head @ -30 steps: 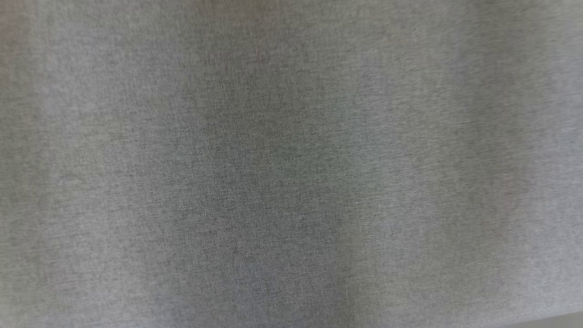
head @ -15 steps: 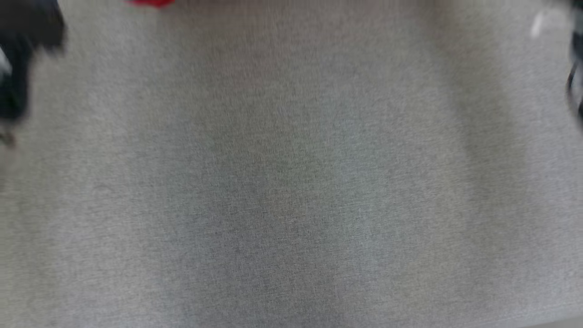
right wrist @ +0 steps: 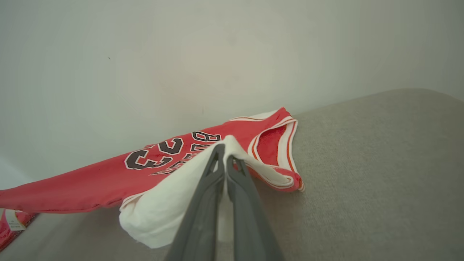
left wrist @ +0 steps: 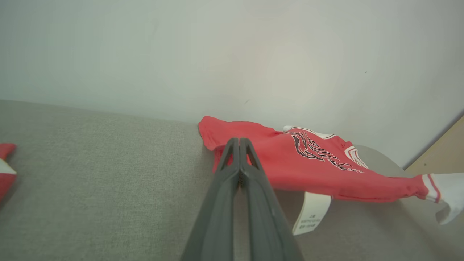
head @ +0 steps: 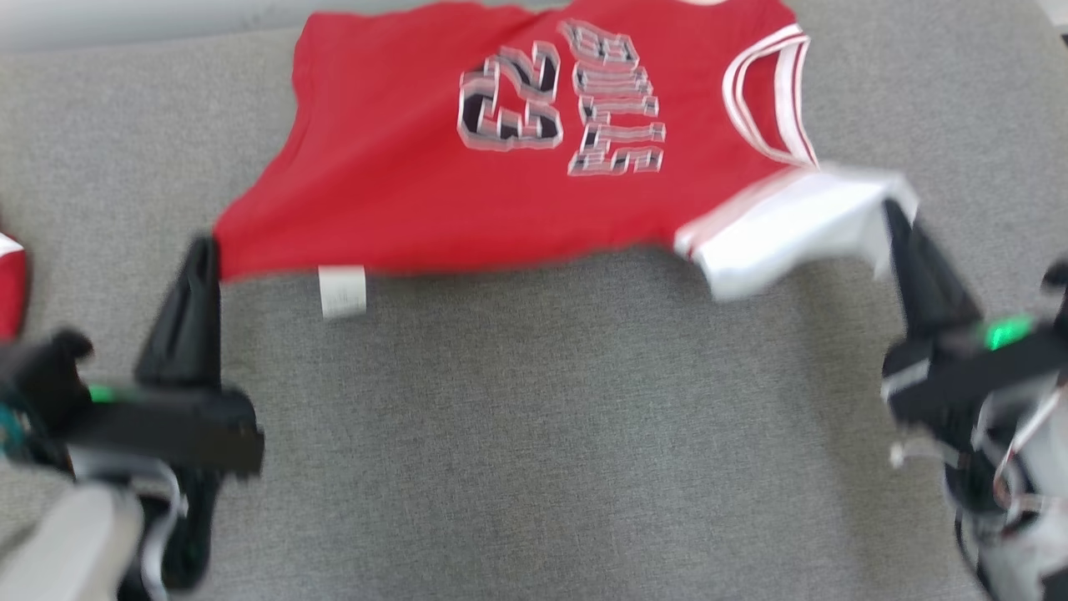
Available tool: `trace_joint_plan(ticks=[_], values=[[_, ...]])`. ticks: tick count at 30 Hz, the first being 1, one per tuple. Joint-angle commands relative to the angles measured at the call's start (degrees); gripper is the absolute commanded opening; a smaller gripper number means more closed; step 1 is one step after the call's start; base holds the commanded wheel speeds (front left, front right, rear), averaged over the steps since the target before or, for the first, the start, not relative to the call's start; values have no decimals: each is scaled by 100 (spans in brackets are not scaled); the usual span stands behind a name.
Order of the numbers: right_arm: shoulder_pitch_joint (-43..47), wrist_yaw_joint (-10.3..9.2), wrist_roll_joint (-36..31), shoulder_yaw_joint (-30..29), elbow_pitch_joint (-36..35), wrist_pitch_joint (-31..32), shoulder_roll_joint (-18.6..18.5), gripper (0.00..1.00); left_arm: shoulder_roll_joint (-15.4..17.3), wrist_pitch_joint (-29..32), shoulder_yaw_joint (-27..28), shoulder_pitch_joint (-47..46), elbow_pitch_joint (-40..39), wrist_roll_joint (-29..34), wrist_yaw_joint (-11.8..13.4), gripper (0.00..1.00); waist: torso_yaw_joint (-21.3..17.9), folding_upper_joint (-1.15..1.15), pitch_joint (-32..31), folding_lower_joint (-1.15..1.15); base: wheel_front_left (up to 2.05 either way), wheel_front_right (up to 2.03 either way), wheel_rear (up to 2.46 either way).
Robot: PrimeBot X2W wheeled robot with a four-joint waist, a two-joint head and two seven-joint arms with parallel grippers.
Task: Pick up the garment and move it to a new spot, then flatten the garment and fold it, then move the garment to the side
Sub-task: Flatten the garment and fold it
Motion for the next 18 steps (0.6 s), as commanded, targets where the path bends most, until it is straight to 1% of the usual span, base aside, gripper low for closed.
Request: trace_joint_plan(ticks=[1, 2, 4, 7, 10, 12, 15, 18], values=[[434, 17, -107, -211, -135, 90, 160, 0, -114, -4, 143, 410, -129, 134, 56, 0, -7, 1, -102, 2, 0, 0, 0], [434, 17, -107, -211, -135, 90, 160, 0, -114, -4, 143, 410, -129, 134, 56, 0, -7, 1, -102, 2, 0, 0, 0], [877, 17, -218, -397, -271, 228, 340, 0, -272, -5, 323, 802, -237, 172, 66, 0, -10, 1, -130, 2, 0, 0, 0], [1499, 17, -434, -642, -430, 391, 607, 0, -493, -5, 504, 1316, -228, 329, 2, 0, 8, 1, -188, 2, 0, 0, 0], [2042, 16, -699, -872, -585, 523, 789, 0, -773, -5, 611, 1759, -187, 453, -114, 0, 35, 1, -287, 2, 0, 0, 0], [2385, 16, -777, -1052, -690, 643, 950, 0, -876, -5, 675, 1989, -124, 581, -156, 0, 55, 1, -356, 2, 0, 0, 0], [2832, 16, -964, -1339, -911, 853, 1081, 0, -1138, -5, 818, 2328, -126, 694, -218, 0, 77, 1, -469, 2, 0, 0, 0], [3270, 16, -1045, -1639, -1152, 1151, 1268, 0, -1237, -5, 874, 2606, -62, 861, -318, 0, 112, 1, -564, 2, 0, 0, 0]])
